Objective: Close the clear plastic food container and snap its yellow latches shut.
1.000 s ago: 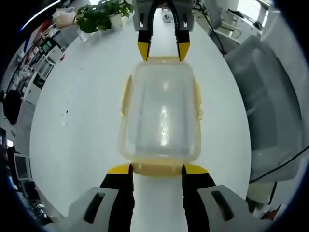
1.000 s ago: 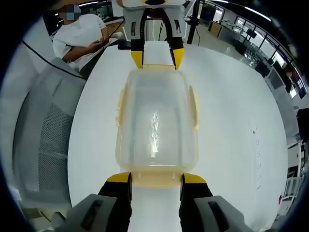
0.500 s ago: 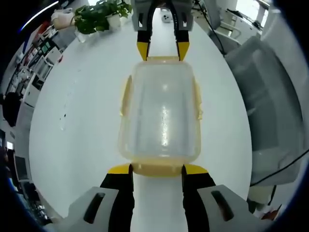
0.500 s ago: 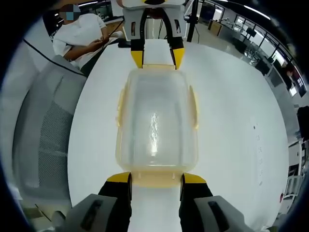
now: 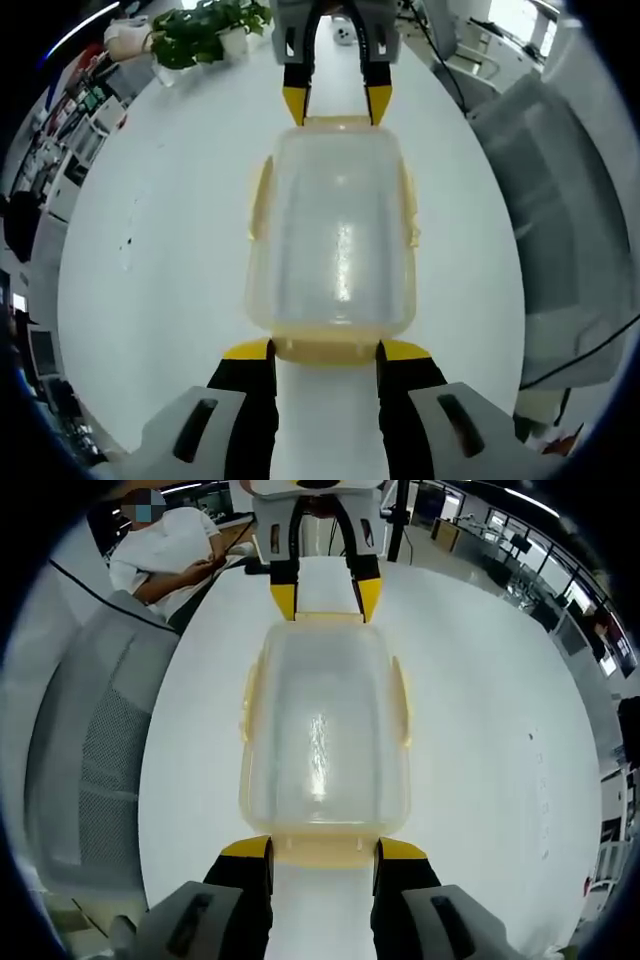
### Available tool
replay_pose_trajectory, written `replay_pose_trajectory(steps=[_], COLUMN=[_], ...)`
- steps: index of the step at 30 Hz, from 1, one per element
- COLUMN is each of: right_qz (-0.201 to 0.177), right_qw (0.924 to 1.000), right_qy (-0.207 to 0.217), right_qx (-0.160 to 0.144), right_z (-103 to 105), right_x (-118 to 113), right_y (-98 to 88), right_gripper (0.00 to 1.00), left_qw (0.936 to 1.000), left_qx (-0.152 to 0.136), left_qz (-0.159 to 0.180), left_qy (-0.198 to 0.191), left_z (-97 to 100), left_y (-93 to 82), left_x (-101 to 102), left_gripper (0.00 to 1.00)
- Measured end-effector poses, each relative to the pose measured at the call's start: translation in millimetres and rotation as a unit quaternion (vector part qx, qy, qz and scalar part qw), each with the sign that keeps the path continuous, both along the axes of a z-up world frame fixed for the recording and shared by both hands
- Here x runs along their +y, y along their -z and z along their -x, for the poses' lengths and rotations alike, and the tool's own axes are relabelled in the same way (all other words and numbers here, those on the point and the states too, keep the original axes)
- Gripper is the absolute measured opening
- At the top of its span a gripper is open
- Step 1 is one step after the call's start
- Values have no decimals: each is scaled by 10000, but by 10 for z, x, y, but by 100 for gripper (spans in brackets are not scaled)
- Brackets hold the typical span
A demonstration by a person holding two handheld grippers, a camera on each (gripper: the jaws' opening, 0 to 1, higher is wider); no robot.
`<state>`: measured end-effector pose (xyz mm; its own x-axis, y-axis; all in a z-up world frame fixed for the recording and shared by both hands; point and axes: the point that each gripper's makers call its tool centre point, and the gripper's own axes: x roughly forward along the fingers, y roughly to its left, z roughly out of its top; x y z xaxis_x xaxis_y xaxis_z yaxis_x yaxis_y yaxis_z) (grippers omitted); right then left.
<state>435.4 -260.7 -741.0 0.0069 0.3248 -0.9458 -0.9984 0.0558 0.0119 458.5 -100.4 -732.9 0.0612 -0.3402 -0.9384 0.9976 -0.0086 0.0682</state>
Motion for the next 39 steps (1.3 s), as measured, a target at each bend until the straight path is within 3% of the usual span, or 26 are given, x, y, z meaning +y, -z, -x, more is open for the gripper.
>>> replay_pose_trajectory(steps=[32, 39], right_qz=[29, -85], right_qw=[9999, 9999], right_qy=[-92, -86], right_qx=[-37, -7], right_z=[-24, -10], right_x=[7, -4], right_y=[79, 36], right_gripper=[37, 39], left_qw=[9999, 9991], left_qx=[131, 358], left_qz=[68, 189], left_qy=[1, -139], left_z=[10, 51], left_y=[146, 125], left_x=[20, 70], left_gripper=[37, 40])
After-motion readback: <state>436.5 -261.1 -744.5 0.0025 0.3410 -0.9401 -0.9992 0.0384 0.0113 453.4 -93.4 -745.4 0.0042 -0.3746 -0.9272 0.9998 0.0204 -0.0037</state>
